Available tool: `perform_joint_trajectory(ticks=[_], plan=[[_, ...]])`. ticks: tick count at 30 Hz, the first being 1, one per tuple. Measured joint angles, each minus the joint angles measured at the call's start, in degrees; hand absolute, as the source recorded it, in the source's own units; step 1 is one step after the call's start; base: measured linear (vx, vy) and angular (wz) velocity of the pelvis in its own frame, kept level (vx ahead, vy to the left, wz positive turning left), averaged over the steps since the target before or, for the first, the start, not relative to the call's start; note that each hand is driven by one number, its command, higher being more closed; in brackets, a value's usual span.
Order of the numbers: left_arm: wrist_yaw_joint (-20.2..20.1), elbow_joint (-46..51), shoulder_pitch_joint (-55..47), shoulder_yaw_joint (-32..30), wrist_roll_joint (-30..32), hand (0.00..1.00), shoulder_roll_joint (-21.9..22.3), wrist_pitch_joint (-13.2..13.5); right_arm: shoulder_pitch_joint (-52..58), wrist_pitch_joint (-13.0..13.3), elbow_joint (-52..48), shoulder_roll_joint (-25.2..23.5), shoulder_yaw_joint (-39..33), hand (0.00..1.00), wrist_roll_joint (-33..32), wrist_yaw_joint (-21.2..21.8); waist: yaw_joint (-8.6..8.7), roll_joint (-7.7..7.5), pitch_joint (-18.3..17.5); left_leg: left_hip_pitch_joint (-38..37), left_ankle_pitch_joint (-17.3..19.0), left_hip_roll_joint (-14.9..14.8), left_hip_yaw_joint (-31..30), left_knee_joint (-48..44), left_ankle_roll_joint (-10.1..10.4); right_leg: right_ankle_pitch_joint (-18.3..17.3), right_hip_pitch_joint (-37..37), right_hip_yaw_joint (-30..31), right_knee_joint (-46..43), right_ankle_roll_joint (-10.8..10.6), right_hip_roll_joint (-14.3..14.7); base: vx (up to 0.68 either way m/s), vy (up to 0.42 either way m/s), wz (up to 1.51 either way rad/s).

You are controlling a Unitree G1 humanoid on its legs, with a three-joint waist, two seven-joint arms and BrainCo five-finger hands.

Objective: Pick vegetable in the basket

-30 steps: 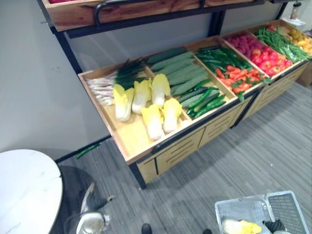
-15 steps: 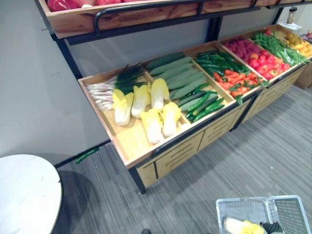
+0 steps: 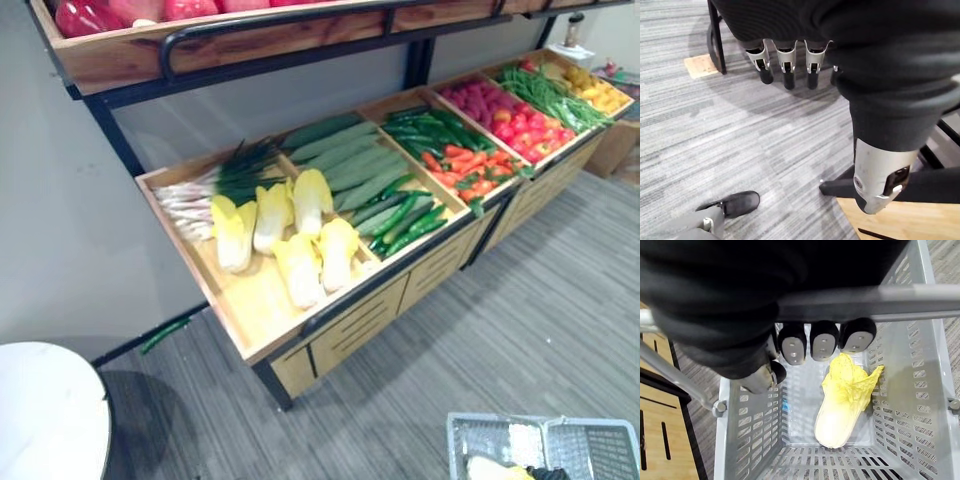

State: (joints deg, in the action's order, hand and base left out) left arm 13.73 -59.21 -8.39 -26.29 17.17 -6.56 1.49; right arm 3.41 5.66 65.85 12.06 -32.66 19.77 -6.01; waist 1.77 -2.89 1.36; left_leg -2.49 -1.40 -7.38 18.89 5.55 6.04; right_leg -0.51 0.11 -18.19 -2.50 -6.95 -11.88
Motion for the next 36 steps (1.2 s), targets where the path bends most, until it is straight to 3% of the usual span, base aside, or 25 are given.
perform_joint_trajectory(ticks=[2, 3, 4, 5, 6, 7, 8, 9, 12, 15, 16, 17, 19, 22, 23, 26, 27, 28, 29, 30, 33, 36], plan=[[-0.6, -0.5, 0.7, 1.8, 0.0, 0.0, -0.5, 0.0, -0.2, 0.2, -1.2, -0.7, -0.5, 1.0, -0.1, 0.0, -0.01, 0.34, 0.4, -0.5, 0.6, -0.5, 2.8, 0.0, -0.2, 0.9, -3.2, 3.3, -3.7, 1.2, 0.1, -0.01, 0.077, -0.63], [-0.6, -1.3, 0.9, 2.6, 0.1, 0.0, -0.9, 0.2, -0.6, 0.3, -2.0, -1.3, 0.0, 1.0, 0.0, 0.0, -0.29, 0.56, 0.6, -0.5, 0.9, -1.1, 5.6, 0.0, -0.2, 2.7, -5.7, 5.9, -4.6, 3.0, 1.0, -0.04, 0.077, -1.07], [-0.7, -1.8, 0.9, 2.9, 0.1, 0.0, -1.1, 0.2, -1.0, 0.4, -2.5, -1.6, 0.6, 1.0, 0.0, 0.0, -0.2, 0.7, 0.7, -0.5, 1.1, -1.4, 7.1, 0.0, -0.4, 4.3, -6.6, 6.4, -4.6, 3.2, 1.4, -0.06, 0.077, -1.27], [-1.4, -2.4, 1.6, 3.4, 0.7, 0.0, -1.7, 0.2, -1.6, 0.7, -3.6, -2.0, 1.8, 1.0, -0.1, 0.1, -0.03, 0.89, 1.7, -0.4, 1.9, -1.9, 10.0, -1.7, -1.4, 7.6, -8.3, 5.5, -4.6, 4.5, 2.0, -0.08, 0.069, -1.4], [-2.0, -2.3, 2.4, 3.5, 1.5, 0.0, -1.7, 0.5, -2.4, 0.8, -4.6, -2.2, 2.9, 1.0, -0.1, 0.3, -0.17, 0.82, 3.4, -0.2, 3.3, -2.9, 13.7, -4.4, -2.7, 13.4, -8.7, 4.5, -1.1, 6.4, 3.3, -0.1, 0.062, -1.48], [-2.7, -2.3, 2.0, 3.5, 1.7, 0.0, -1.6, 0.5, -2.8, 0.8, -4.9, -2.3, 3.6, 1.0, -0.2, 0.3, -0.62, 1.9, 3.8, 0.2, 3.7, -4.4, 16.1, -4.7, -3.5, 15.1, -8.1, 3.5, 1.3, 6.8, 3.7, -0.17, 0.052, -1.58], [-3.6, -1.6, 2.2, 3.9, 2.2, 0.0, -1.4, 0.9, -4.2, 0.8, -5.6, -2.1, 4.3, 1.0, -0.1, 0.4, 0.01, 2.01, 4.8, -0.1, 4.0, -4.7, 20.1, -4.9, -3.7, 6.4, -9.5, -6.3, -11.0, 8.7, 1.2, -0.12, 0.048, -1.35], [-4.0, -0.8, 2.1, 4.1, 2.2, 0.0, -1.6, 1.0, -4.1, 0.8, -5.5, -1.7, 4.3, 1.0, 0.0, 0.5, -0.08, 1.93, 5.1, -1.4, 3.9, -4.6, 22.5, -4.8, -3.8, 1.4, -9.3, -10.9, -19.0, 9.1, -1.0, -0.08, 0.061, -1.27], [-4.5, -0.9, 1.4, 5.0, 2.1, 0.0, -2.0, 0.8, -5.2, 0.2, -3.4, -1.3, 6.3, 1.0, 0.1, 1.5, -0.48, 1.5, 5.1, -2.5, 4.2, -5.6, 29.1, -6.6, -4.2, -1.1, -5.0, -18.5, -26.4, 8.6, -5.4, -0.01, -0.013, -1.27], [-5.2, -1.1, 2.7, 5.9, 1.9, 0.0, -2.6, 0.9, -6.3, 0.0, -1.9, -1.3, 8.3, 1.0, 0.4, 1.9, -0.56, 1.0, 5.2, -0.3, 4.6, -8.4, 34.8, -11.4, -4.0, 0.4, -2.9, -19.2, -21.5, 5.8, -8.2, -0.03, -0.261, -1.27], [-5.2, -1.2, 4.3, 6.1, 1.6, 0.0, -2.6, 0.9, -6.4, -0.2, -1.9, -1.2, 8.2, 1.0, 0.4, 2.0, -0.36, -0.02, 5.4, 1.5, 4.8, -10.3, 36.2, -15.0, -3.7, -1.7, -2.7, -18.3, -16.5, 1.5, -6.1, -0.03, -0.413, -0.76], [-5.2, -1.2, 4.7, 6.0, 1.6, 0.0, -2.4, 1.0, -6.2, -0.4, -1.8, -1.0, 8.1, 1.0, 0.3, 1.9, -0.45, 0.08, 5.5, 1.8, 4.8, -11.3, 37.2, -16.2, -3.7, -2.4, -2.6, -17.8, -14.5, 0.4, -5.1, -0.03, -0.466, -1.08], [-5.3, -1.5, 5.2, 6.2, 1.6, 0.0, 0.6, 1.0, -5.9, -0.9, -1.8, 0.1, 8.3, 1.0, 0.3, 1.9, -0.34, 1.96, 5.5, 2.3, 4.8, -15.3, 39.5, -20.2, -3.6, -4.4, -2.6, -15.9, -8.6, 0.8, -0.7, -0.06, -0.461, -0.98], [-5.4, -2.3, 6.0, 6.5, 1.6, 0.0, 3.2, 1.1, -3.1, -1.0, -1.8, 0.9, 8.2, 1.0, 0.1, 1.8, 0.12, 3.99, 5.7, 1.7, 4.1, -19.0, 40.0, -23.3, -3.4, -6.1, -1.6, -15.2, -8.5, 2.0, 2.1, -0.08, -0.297, -0.33], [-5.3, -2.3, 5.8, 6.9, 1.6, 0.0, 3.5, 1.1, -1.6, -1.6, -1.5, 0.8, 8.2, 1.0, 0.0, 1.8, 1.05, 4.51, 5.6, 0.7, 3.1, -20.8, 39.9, -25.2, -3.3, -8.0, -0.7, -15.2, -9.8, 2.4, 2.6, -0.02, -0.22, -0.01], [-5.2, -2.3, 5.6, 7.0, 1.6, 0.0, 3.5, 1.1, -0.3, -1.6, -1.1, 0.7, 8.5, 1.0, -0.1, 1.5, 1.39, 4.73, 5.7, 0.1, 0.3, -23.7, 39.3, -29.6, -3.0, -9.7, -0.7, -13.7, -11.9, 3.6, 3.1, -0.04, -0.164, -0.21], [-5.1, -2.0, 5.4, 7.6, 1.4, 0.0, 3.4, 1.2, 0.0, -1.6, -1.0, 0.6, 8.5, 1.0, -0.2, 1.5, 1.19, 4.09, 6.1, 0.6, -1.9, -23.8, 35.5, -31.2, -3.5, -9.8, -0.5, -12.2, -11.7, 3.8, 3.0, -0.06, -0.122, -0.45], [-5.0, -1.4, 5.2, 7.9, 1.3, 0.0, 3.4, 1.3, 0.0, -1.6, -0.9, 0.6, 8.6, 1.0, -0.6, 1.4, 1.05, 3.92, 6.3, 1.7, -2.6, -23.5, 32.4, -32.2, -3.4, -9.8, -0.4, -11.2, -11.5, 3.8, 2.8, -0.07, -0.089, -0.52], [-4.9, -1.0, 4.8, 8.6, 1.1, 0.0, 3.5, 1.8, -0.4, -1.4, -1.1, 0.7, 8.6, 1.0, -1.3, 1.3, 1.12, 3.69, 6.4, 3.5, -1.0, -20.5, 23.3, -32.3, -1.4, -9.8, -0.4, -9.3, -10.7, 3.8, 2.1, -0.1, -0.016, -0.58], [-4.9, -1.0, 4.5, 8.6, 1.0, 0.0, 3.6, 2.3, -0.5, -1.3, -1.1, 1.1, 8.5, 1.0, -1.9, 1.3, 1.14, 3.89, 6.5, 4.4, 1.6, -15.7, 14.4, -30.6, 0.1, -9.7, -0.5, -7.4, -10.4, 3.7, 1.5, -0.12, 0.043, -0.62], [-4.1, -1.0, 2.4, 8.4, 1.0, 0.0, 3.6, 2.4, -1.0, -0.3, -1.2, 0.8, 8.9, 1.0, -2.3, 1.3, 0.6, 4.09, 6.6, 4.5, 6.6, -5.7, 0.2, -21.5, 1.4, -9.0, -0.9, -2.7, -9.0, 3.7, 1.6, -0.06, 0.135, -0.8], [-3.9, -1.1, 1.0, 8.4, 1.0, 0.0, 3.8, 2.4, -0.8, -0.1, -1.9, 0.7, 8.9, 1.0, -2.6, 1.2, 0.02, 4.93, 7.0, 4.3, 6.5, -3.3, -5.2, -14.0, 1.0, -8.2, -1.7, 0.2, -8.4, 2.0, 3.2, -0.01, 0.181, -0.59]])
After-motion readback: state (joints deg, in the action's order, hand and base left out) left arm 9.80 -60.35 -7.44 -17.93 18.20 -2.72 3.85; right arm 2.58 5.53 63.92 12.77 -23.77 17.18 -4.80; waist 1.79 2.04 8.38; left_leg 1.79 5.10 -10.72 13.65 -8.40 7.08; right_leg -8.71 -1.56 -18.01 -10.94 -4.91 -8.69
